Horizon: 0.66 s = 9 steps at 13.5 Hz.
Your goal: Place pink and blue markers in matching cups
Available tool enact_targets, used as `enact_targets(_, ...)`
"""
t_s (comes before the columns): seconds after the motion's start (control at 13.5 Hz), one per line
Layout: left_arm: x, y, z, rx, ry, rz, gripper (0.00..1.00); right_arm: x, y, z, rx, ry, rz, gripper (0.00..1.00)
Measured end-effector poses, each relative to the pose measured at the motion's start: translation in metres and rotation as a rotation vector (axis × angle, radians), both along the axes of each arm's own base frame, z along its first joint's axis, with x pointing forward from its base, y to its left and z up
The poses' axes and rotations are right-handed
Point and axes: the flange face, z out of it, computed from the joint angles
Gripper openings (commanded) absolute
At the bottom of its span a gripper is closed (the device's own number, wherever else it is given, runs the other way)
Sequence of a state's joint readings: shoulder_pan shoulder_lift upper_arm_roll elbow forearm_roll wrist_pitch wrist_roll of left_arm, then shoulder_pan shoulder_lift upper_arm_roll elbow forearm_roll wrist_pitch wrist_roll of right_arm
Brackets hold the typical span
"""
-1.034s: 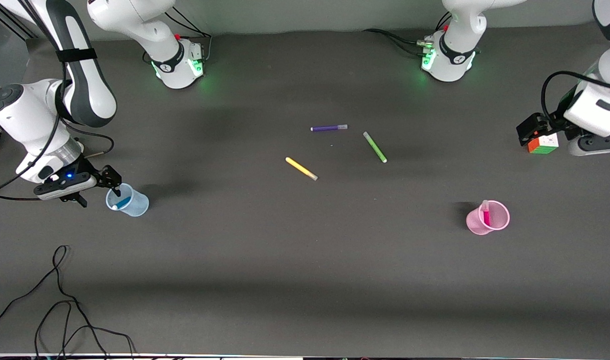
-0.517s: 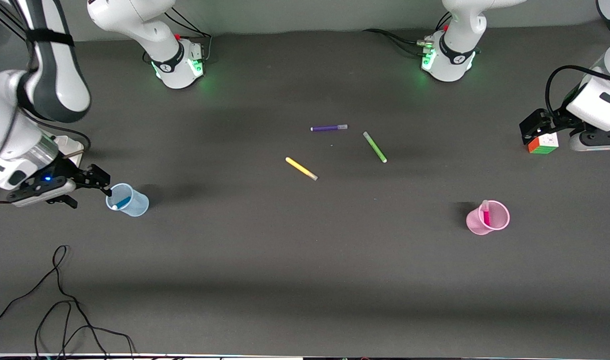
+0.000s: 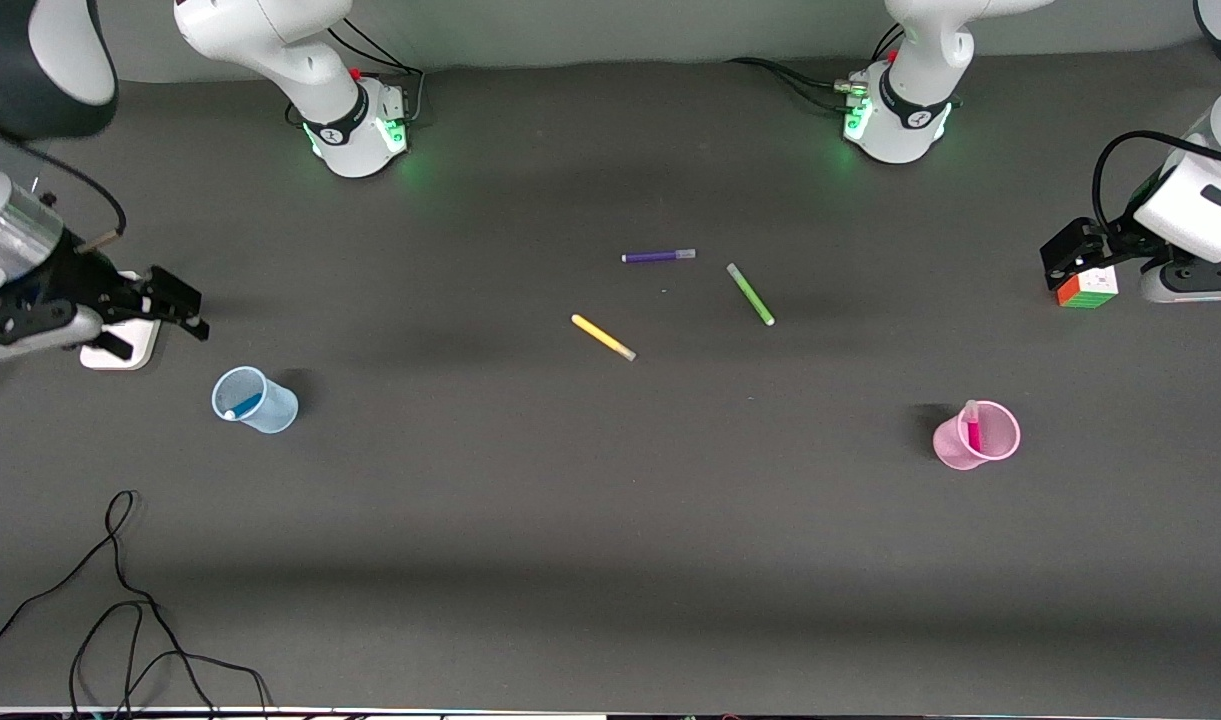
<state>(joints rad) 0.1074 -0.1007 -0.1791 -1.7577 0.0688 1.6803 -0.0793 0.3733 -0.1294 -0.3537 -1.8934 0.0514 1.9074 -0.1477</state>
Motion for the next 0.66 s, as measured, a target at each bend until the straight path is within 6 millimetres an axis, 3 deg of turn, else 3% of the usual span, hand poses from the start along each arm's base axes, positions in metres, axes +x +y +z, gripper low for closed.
enact_targets(0.3,-0.001,-0.002,-0.001,0.001,0.006,-0.007,0.99,-0.029,0.013,0.043,-0.019,0.053,-0.064,1.00)
enact_targets(0.66,-0.004,-0.009,-0.005,0.004,0.039,-0.021,0.99,-0.057,0.008,0.080,-0.016,0.033,-0.103,1.00)
